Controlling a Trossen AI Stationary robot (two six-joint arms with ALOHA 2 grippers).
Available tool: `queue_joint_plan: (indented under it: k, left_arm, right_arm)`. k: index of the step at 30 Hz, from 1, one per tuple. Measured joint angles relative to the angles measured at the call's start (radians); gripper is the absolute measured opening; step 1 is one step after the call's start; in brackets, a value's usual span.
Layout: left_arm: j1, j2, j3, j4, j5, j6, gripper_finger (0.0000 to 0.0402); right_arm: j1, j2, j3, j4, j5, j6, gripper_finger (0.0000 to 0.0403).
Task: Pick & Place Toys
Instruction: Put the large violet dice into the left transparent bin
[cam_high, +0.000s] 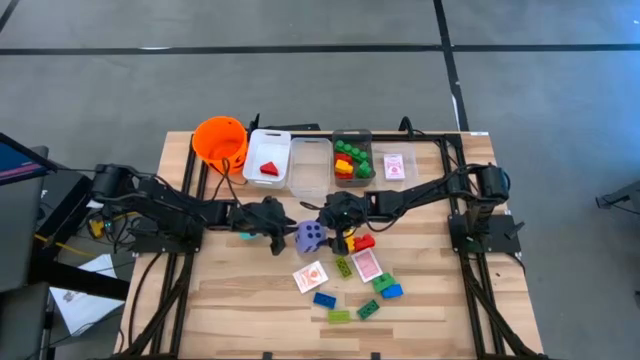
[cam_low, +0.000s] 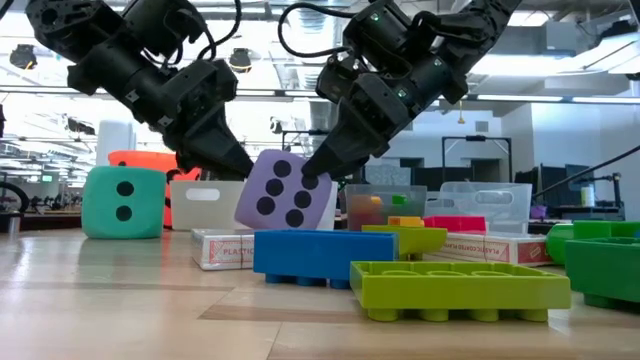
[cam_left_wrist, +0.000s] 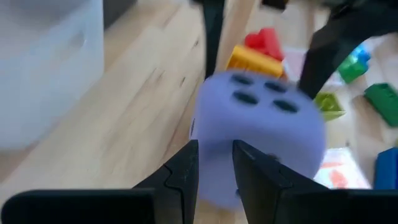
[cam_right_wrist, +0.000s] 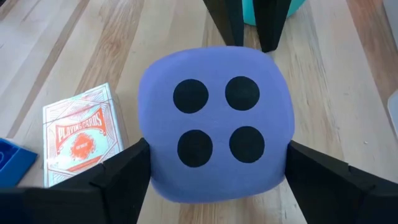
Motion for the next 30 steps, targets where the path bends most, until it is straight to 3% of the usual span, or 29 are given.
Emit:
queue_joint_plan:
  k: [10, 16, 21, 26, 30]
  left_arm:
    - [-0.003, -0.271, 0.001, -0.037, -0.102, 0.083, 0.0092]
    - [-0.003, -0.439, 0.001, -0.125, -0.126, 0.089, 0.0092]
    - [-0.003, -0.520, 0.000, -0.136, -0.131, 0.193, 0.0092]
    - [-0.002, -0.574, 0.001, -0.149, -0.131, 0.240, 0.0092]
    - [-0.002, -0.594, 0.000, -0.193, -0.130, 0.237, 0.0092]
  right_arm:
    - [-0.004, -0.028, 0.000, -0.002, 0.024, 0.000, 0.0327]
    - [-0.007, -0.056, 0.000, 0.000, 0.122, 0.016, 0.0327]
    - [-0.030, -0.094, 0.031, 0.004, 0.240, 0.021, 0.0327]
    - [-0.077, -0.141, 0.129, -0.010, 0.384, 0.018, 0.0327]
    - [-0.149, -0.154, 0.247, -0.126, 0.434, 0.005, 0.0327]
